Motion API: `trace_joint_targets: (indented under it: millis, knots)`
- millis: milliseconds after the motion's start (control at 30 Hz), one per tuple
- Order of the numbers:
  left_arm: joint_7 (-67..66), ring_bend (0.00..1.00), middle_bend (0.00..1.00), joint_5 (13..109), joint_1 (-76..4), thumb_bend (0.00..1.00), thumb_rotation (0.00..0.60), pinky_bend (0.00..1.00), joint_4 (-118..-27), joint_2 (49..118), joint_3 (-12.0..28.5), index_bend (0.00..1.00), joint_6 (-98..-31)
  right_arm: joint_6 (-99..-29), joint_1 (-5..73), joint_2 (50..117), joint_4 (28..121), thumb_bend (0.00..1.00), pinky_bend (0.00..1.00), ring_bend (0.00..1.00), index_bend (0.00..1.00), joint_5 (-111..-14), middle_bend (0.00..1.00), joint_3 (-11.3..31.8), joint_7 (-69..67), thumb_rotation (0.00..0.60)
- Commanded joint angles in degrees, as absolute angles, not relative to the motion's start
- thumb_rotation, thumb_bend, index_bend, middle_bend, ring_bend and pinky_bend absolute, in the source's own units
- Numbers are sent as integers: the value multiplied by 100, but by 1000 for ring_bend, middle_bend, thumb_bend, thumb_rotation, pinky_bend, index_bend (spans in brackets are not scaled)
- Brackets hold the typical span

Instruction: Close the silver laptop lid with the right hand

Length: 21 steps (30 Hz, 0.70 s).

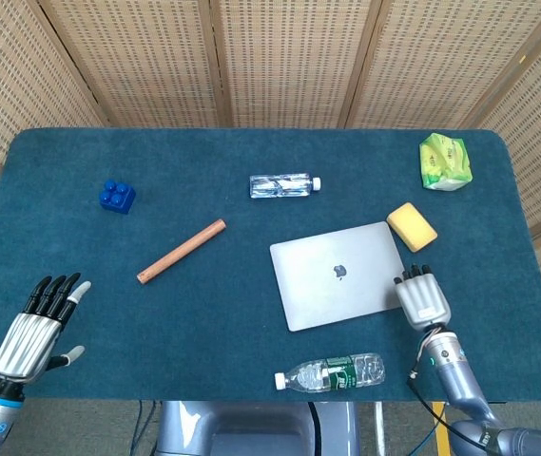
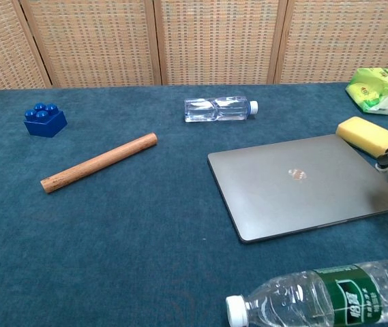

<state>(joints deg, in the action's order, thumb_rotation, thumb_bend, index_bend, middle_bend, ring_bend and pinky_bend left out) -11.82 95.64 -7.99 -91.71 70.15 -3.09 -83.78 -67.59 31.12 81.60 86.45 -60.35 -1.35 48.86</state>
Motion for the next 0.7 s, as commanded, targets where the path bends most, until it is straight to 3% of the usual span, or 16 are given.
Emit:
trace_joint_targets:
  millis: [33, 133, 233, 300, 467, 600, 700]
  knots:
    - [-1173, 0, 0, 9569, -790, 79, 600, 0, -9173, 7009, -304, 0, -8401, -6919, 3077, 8017, 8793, 994, 273, 191, 402, -6162, 314, -56, 4798, 600]
    - [-1160, 0, 0, 9553, -775, 79, 600, 0, -9175, 6996, -284, 0, -8439, -7315, 2991, 7793, 9032, 901, 273, 116, 367, -6455, 223, 66, 4603, 600]
    - [-1153, 0, 0, 9514, -768, 79, 600, 0, -9162, 6992, -264, 0, -8440, -7745, 2827, 7548, 9228, 738, 254, 26, 234, -6939, 104, 117, 4189, 600]
    - [-1152, 0, 0, 9489, -763, 79, 600, 0, -9149, 6992, -257, 0, -8436, -8007, 2687, 7439, 9277, 617, 185, 0, 136, -7205, 19, 126, 3865, 600]
    - [-1139, 0, 0, 9430, -751, 79, 600, 0, -9140, 6984, -231, 0, -8438, -8509, 2334, 7314, 9292, 447, 80, 0, 20, -7539, 0, 141, 3155, 600]
    - [-1143, 0, 0, 9398, -731, 78, 600, 0, -9153, 6979, -199, 0, -8485, -8867, 1974, 7260, 9219, 282, 36, 0, 1, -7731, 0, 79, 2394, 600]
    - [-1152, 0, 0, 9407, -712, 78, 600, 0, -9150, 6979, -187, 0, -8535, -9045, 1733, 7217, 9122, 214, 10, 0, 0, -7943, 0, -37, 1902, 600]
